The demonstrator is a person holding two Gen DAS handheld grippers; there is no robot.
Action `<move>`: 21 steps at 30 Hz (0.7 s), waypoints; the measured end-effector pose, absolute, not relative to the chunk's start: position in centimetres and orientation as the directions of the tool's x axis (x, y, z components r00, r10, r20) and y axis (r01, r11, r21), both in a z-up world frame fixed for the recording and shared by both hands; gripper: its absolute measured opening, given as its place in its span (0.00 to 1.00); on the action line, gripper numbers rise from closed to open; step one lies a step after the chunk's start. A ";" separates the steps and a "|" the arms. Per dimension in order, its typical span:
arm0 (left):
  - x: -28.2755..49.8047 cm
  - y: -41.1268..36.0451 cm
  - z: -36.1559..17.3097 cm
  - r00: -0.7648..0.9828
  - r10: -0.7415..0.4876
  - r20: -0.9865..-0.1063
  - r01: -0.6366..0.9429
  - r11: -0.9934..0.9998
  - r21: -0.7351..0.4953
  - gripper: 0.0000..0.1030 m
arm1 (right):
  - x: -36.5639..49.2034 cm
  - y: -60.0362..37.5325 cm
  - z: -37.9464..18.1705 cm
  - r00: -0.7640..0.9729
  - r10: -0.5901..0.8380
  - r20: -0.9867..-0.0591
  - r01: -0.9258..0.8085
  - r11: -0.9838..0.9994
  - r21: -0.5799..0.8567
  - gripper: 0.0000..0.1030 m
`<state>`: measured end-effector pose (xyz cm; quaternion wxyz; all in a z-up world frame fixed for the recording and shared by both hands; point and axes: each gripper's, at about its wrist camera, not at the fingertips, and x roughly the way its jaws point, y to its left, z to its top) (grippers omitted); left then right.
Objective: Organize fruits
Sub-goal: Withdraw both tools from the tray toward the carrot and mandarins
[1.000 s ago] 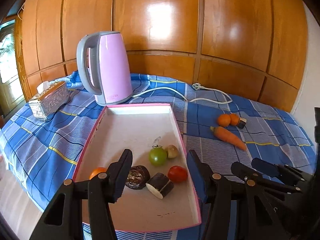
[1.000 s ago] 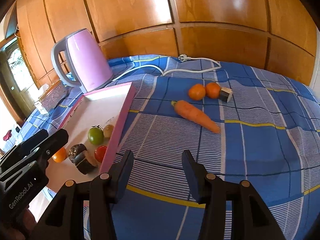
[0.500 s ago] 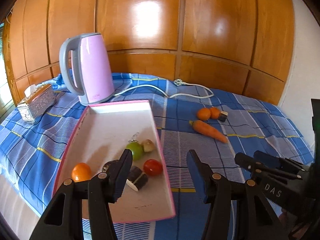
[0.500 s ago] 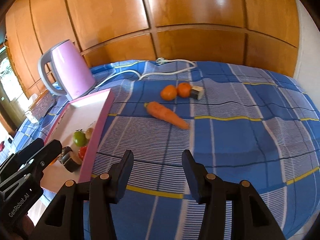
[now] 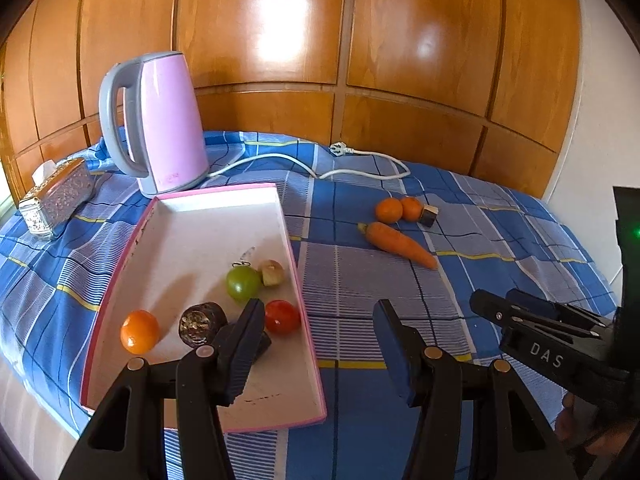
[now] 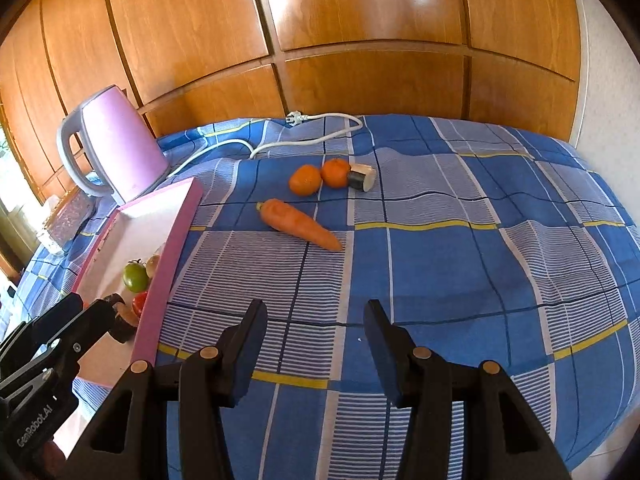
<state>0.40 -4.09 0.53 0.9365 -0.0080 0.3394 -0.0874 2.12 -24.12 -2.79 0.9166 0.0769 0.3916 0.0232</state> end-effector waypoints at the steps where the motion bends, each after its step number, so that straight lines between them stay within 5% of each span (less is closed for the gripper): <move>1: 0.3 -4.2 0.5 0.753 -0.170 -0.636 0.161 0.984 -0.072 0.55 | 2.2 -24.2 -2.9 0.690 0.102 -0.717 0.018 0.987 0.158 0.49; 21: 3.4 -6.5 0.3 0.726 -0.128 -0.676 0.156 0.988 -0.019 0.55 | 4.3 -25.2 -4.6 0.656 0.113 -0.746 0.018 0.986 0.166 0.49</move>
